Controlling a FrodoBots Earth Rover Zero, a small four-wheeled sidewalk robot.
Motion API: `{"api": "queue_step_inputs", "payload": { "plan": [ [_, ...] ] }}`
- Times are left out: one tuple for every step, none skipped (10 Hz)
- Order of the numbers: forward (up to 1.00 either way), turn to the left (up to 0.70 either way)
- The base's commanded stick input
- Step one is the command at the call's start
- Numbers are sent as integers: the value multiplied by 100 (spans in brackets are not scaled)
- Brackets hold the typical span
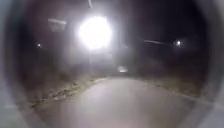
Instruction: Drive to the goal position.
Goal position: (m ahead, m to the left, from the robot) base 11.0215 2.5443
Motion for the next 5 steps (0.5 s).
{"api": "queue_step_inputs", "payload": {
  "plan": [
    [100, 0],
    [100, 0],
    [100, 0],
    [100, 0],
    [100, 0]
  ]
}}
